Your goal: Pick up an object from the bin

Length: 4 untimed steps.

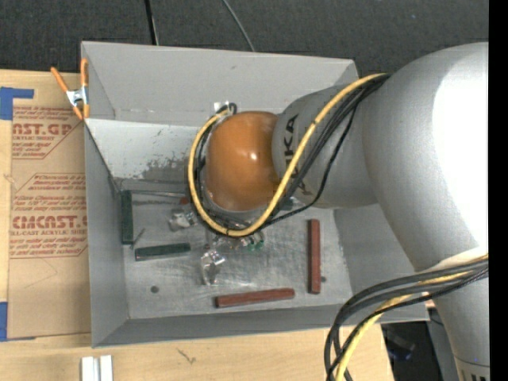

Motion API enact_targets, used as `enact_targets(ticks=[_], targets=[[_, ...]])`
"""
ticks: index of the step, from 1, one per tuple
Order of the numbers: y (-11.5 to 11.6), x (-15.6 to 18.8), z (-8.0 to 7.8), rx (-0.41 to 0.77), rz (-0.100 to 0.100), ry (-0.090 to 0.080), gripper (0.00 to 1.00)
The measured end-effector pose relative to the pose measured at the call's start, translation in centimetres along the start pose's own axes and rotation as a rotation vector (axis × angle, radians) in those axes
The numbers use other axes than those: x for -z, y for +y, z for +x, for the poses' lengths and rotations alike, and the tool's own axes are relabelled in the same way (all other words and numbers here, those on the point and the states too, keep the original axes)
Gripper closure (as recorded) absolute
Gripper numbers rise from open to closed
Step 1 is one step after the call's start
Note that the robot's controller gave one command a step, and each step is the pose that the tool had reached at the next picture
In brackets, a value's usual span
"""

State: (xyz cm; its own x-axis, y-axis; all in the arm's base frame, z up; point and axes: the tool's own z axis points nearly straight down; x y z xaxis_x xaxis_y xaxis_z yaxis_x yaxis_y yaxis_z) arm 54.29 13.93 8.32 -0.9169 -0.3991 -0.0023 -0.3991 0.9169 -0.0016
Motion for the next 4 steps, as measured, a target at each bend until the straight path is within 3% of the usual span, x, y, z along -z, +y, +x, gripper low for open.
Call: enact_targets(ticks=[1, 2, 3, 4], targets=[[2.6, -0.6, -1.8, 0.069, -0.005, -0.007, 1.00], [0.9, -1.0, -0.3, 0.087, -0.003, -0.004, 0.00], [0.2, -1.0, 0.4, 0.094, -0.003, 0.008, 1.00], [0.2, -1.0, 0.4, 0.094, -0.003, 0.007, 1.00]])
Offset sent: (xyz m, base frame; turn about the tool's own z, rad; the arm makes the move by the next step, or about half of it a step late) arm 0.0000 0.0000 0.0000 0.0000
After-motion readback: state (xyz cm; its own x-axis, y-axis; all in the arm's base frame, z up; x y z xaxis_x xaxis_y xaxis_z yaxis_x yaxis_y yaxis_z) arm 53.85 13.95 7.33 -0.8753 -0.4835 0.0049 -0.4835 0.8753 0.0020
